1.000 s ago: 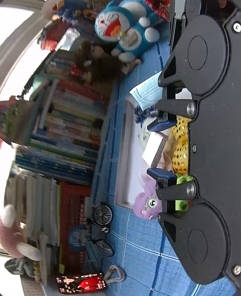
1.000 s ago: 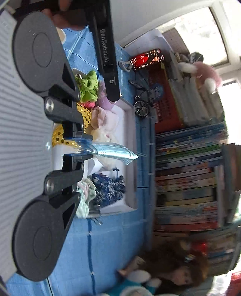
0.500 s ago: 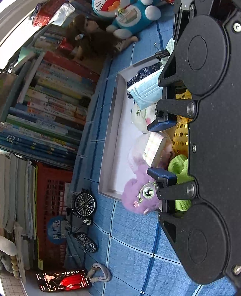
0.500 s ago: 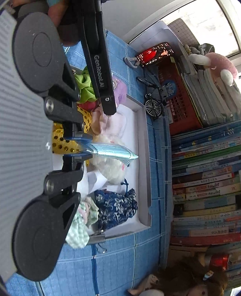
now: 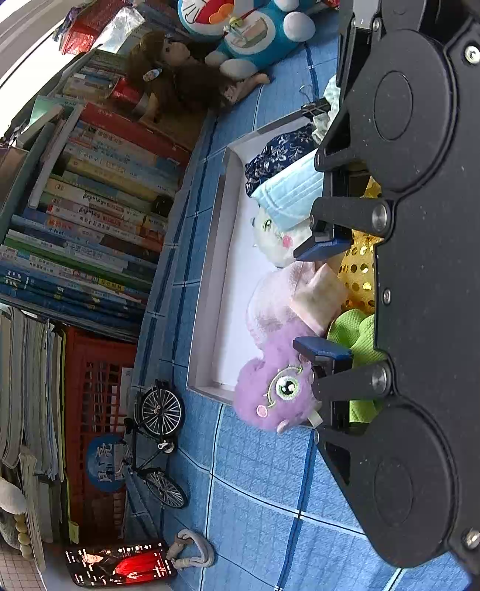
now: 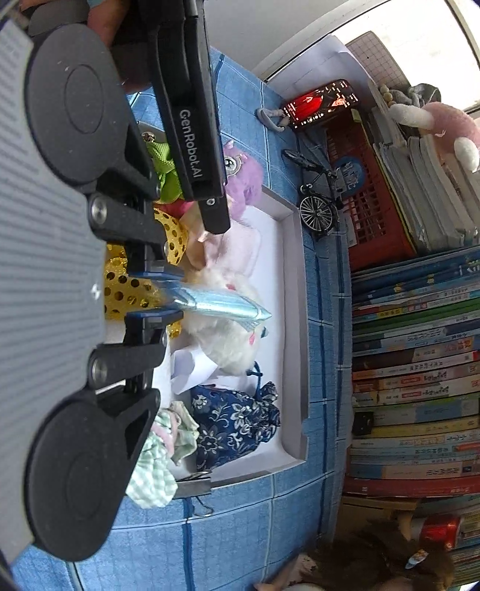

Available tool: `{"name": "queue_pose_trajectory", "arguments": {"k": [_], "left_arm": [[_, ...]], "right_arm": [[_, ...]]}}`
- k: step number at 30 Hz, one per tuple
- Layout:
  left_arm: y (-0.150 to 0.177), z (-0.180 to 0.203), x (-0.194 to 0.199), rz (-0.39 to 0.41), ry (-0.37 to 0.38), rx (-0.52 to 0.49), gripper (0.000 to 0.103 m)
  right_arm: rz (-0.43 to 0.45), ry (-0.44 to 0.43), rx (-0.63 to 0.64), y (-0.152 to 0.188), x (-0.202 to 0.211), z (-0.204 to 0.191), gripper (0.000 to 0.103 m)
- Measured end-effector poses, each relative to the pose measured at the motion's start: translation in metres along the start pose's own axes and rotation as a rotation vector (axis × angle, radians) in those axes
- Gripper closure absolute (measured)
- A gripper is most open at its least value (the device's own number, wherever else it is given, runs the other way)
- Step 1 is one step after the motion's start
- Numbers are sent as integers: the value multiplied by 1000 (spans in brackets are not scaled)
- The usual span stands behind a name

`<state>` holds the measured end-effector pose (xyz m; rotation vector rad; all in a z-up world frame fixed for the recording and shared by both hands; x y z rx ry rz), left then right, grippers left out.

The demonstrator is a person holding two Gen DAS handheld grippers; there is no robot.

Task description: Organize soft objects

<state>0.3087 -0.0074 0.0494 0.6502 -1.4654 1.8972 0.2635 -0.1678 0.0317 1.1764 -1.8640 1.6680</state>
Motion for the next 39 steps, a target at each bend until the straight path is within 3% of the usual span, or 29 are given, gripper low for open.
{"name": "queue_pose_trajectory", "arguments": {"k": [1, 3, 8, 25, 34, 39], "left_arm": [[0, 0, 1, 1, 1, 0, 57], [1, 1, 5, 7, 1, -6, 52], [4, 3, 20, 34, 7, -27, 42], [24, 12, 117, 203, 64, -86, 25], [57, 15, 169, 287, 111, -116, 20], [96, 11, 195, 347, 146, -136, 10]], "right_arm": [[3, 2, 2, 0, 1, -1, 64], [9, 6, 8, 0, 5, -2, 60], [37, 27, 25, 1, 17, -5, 56], [231, 111, 122, 23, 101, -23, 24], [382, 170, 155, 61, 147, -34, 13], [483, 247, 122, 100, 166, -34, 5]]}}
Point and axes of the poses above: each gripper's, at about its wrist camera, not at the fingertips, and x roughly against the way its jaws point, z to its right, y to its underside, the point moved 2 cm from there along -x, roughly the way its jaws point, and after that the axes turned 3 degrees about x, right-handed, at the moved point
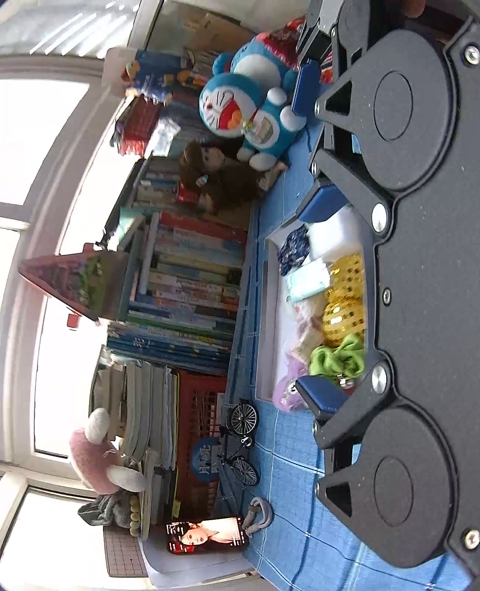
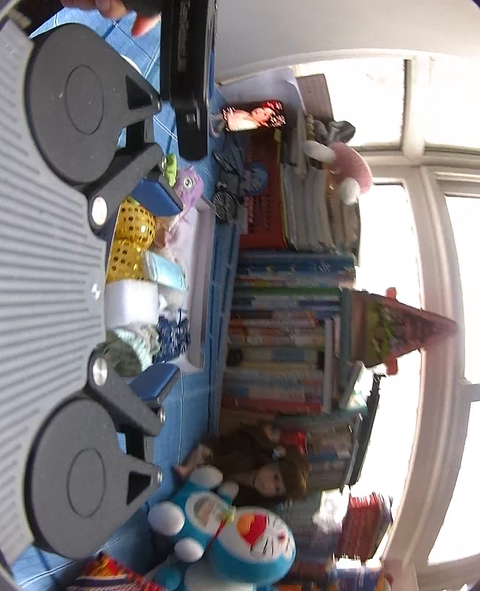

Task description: Organize soft objects

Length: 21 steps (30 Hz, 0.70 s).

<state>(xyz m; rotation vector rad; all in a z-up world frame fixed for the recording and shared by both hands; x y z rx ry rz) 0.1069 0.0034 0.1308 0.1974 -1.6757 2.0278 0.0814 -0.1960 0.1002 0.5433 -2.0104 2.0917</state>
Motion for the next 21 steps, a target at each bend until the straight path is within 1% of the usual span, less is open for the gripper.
{"name": "queue_pose_trajectory", "arguments": {"k": [1, 2, 4, 7, 10, 12, 15, 19, 21], "left_arm": [[8, 0, 7, 10, 3, 3, 9], [16, -1, 14, 21, 6, 7, 8], [37, -3, 27, 38, 5, 12, 7], [70, -7, 42, 47, -27, 21, 6], [98, -14, 45, 22, -55, 42, 6], [117, -19, 42, -7, -80, 45, 6], [140, -26, 29, -50, -155, 28, 6], [156, -34, 11, -93, -202, 37, 6], [162, -38, 3, -118, -212, 53, 6]], "right_arm": [[14, 13, -5, 6, 6, 1, 1], [29, 27, -8, 14, 13, 1, 0], [50, 63, -8, 31, 25, 0, 0], [56, 108, -16, 55, 36, -2, 0], [25, 132, -32, 81, 37, -3, 0], [-12, 158, -12, 99, 30, -5, 0], [-73, 185, 13, 121, 18, -9, 0], [-121, 174, 18, 138, 7, -13, 0], [-138, 176, 46, 142, 3, -18, 0]]}}
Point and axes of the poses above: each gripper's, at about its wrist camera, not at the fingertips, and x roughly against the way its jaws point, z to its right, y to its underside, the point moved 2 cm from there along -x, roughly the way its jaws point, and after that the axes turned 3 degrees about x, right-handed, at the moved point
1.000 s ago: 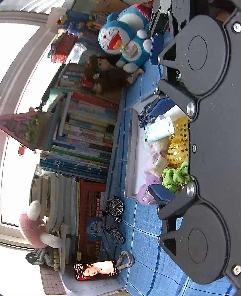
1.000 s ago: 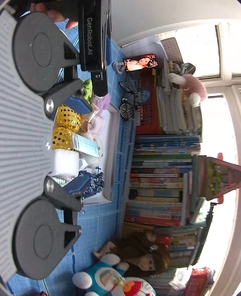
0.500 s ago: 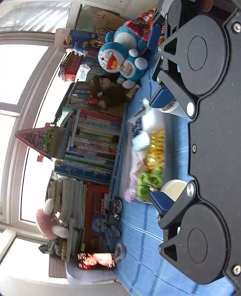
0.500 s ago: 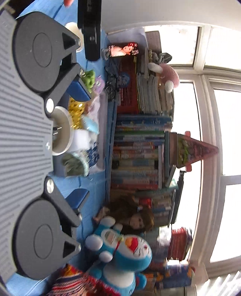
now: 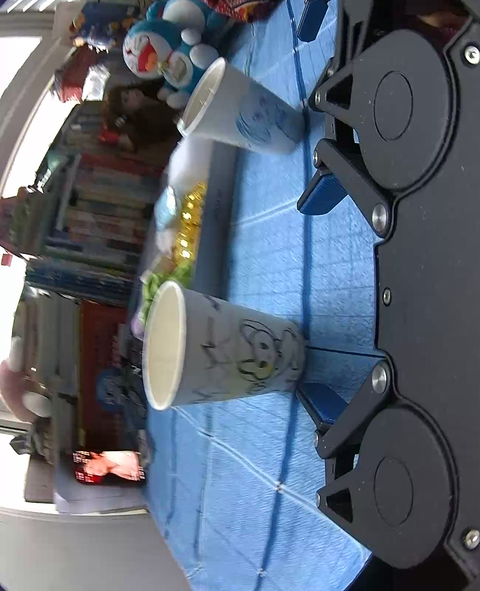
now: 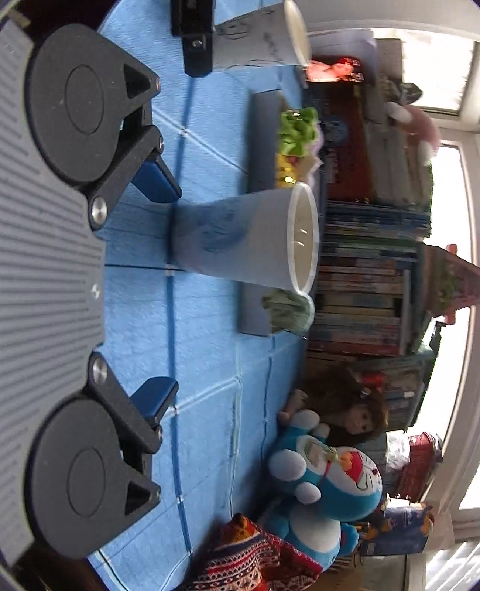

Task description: Organize soft objects

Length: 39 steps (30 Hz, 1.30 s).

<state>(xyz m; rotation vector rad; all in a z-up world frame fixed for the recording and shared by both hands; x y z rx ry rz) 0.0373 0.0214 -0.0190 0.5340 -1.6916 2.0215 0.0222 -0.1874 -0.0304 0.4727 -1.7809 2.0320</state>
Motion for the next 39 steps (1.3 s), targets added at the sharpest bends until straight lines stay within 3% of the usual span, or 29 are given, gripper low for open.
{"name": "queue_pose_trajectory", "arguments": {"k": [21, 39], "left_arm": [[-2, 4, -18, -34, -50, -8, 0], [2, 12, -23, -41, -88, -68, 0]], "right_arm": [[-88, -42, -27, 2, -12, 0, 0], [-96, -48, -26, 2, -13, 1, 0]]}}
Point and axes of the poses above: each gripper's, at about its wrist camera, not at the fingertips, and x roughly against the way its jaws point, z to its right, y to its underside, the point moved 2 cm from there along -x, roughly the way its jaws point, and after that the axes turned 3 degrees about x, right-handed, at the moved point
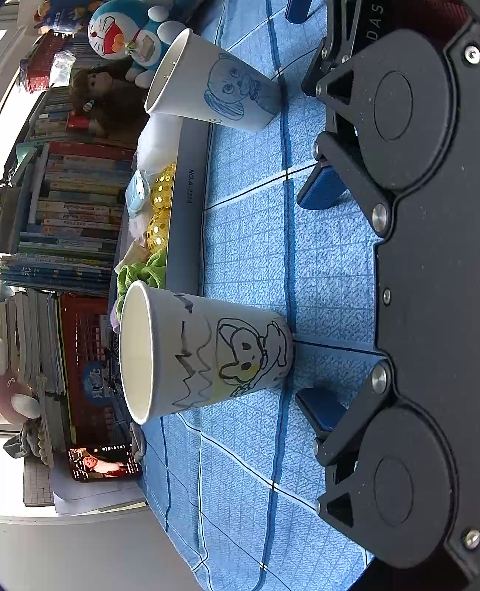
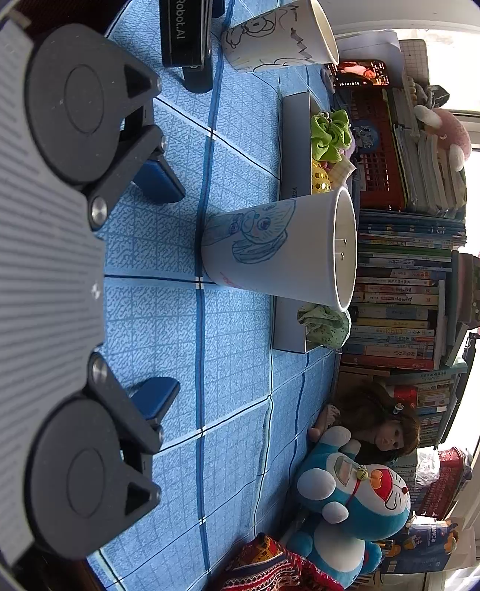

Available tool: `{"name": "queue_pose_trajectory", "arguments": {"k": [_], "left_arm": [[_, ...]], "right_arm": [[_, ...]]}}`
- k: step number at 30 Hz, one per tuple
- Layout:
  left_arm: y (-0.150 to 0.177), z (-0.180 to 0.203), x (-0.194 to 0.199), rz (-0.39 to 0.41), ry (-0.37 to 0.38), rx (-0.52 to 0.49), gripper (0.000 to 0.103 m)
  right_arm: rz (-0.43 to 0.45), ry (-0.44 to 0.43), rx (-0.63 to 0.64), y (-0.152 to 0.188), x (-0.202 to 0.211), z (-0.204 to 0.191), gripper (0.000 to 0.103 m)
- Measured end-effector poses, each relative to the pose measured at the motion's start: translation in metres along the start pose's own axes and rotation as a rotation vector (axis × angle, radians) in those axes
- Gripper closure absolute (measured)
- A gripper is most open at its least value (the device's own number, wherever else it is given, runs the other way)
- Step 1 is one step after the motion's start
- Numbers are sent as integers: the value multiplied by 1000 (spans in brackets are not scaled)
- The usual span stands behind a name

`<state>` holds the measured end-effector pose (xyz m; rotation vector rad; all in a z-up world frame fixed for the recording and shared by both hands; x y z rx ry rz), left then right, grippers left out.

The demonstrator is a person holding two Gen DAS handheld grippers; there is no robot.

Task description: Organize soft objects

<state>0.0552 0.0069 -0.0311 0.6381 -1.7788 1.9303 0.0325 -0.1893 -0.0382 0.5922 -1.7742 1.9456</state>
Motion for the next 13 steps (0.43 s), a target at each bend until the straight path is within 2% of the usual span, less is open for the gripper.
{"name": "queue_pose_trajectory", "arguments": {"k": [13], "left_arm": [[0, -2, 1, 6, -10, -2, 0]], "right_arm": [[-13, -11, 1, -1, 1, 1, 0]]}}
Point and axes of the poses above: each gripper's, at about its wrist camera, not at the fingertips, and x roughly against the way its jaws point, z to its right, y to its underside, the point moved 2 cm from there along -x, roughly the way its jaws point, and after that the axes turned 3 degrees about x, right-handed, at the moved point
